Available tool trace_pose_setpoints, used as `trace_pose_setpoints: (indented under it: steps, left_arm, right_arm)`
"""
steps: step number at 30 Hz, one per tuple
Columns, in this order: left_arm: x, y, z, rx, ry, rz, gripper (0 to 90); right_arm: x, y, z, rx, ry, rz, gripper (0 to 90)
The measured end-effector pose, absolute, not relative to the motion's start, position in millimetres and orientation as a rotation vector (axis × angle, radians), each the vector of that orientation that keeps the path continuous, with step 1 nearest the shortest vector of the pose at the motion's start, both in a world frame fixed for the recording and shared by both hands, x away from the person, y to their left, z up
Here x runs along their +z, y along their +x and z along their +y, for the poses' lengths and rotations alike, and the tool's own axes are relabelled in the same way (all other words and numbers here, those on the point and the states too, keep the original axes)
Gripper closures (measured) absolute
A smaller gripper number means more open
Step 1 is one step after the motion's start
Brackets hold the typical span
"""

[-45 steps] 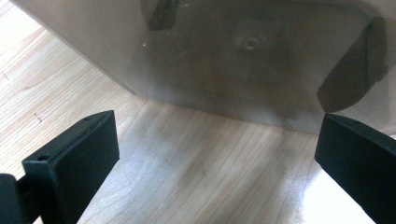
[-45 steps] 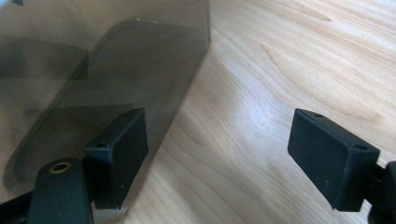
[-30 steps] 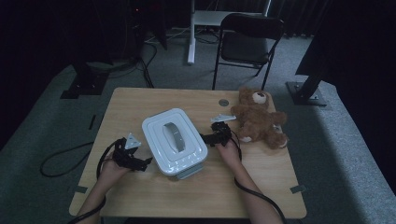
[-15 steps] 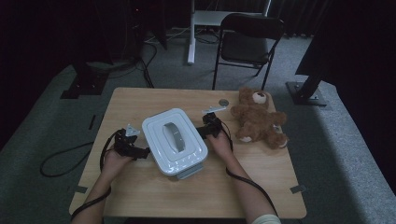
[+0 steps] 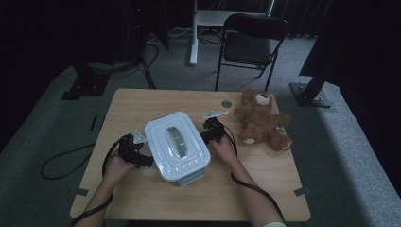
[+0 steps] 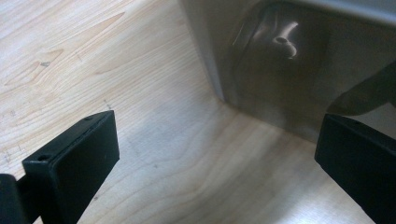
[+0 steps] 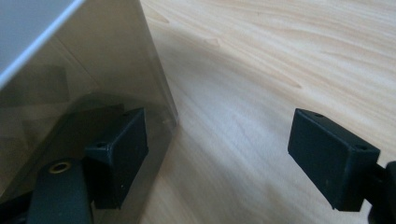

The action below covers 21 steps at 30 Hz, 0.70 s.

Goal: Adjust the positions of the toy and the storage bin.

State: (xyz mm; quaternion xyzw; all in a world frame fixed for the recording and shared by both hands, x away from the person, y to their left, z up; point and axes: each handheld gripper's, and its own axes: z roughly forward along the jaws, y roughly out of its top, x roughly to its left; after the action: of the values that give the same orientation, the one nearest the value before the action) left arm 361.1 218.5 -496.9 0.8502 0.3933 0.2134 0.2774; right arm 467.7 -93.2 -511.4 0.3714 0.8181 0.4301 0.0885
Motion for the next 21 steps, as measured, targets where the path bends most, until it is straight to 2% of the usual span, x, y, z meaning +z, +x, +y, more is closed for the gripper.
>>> trace_pose_setpoints:
  steps: [7,11,21]
  left_arm:
    - [-495,347,211,0.578,2.284,1.024,0.6]
    - [-496,344,218,0.472,2.206,1.074,0.6]
    - [-495,323,236,0.488,2.189,1.092,0.6]
  right_arm:
    - [-517,457,-103,1.320,1.094,2.434,19.1]
    - [-517,448,-108,1.216,1.068,2.381,14.4]
    - [-523,425,-125,1.136,1.047,2.280,13.7]
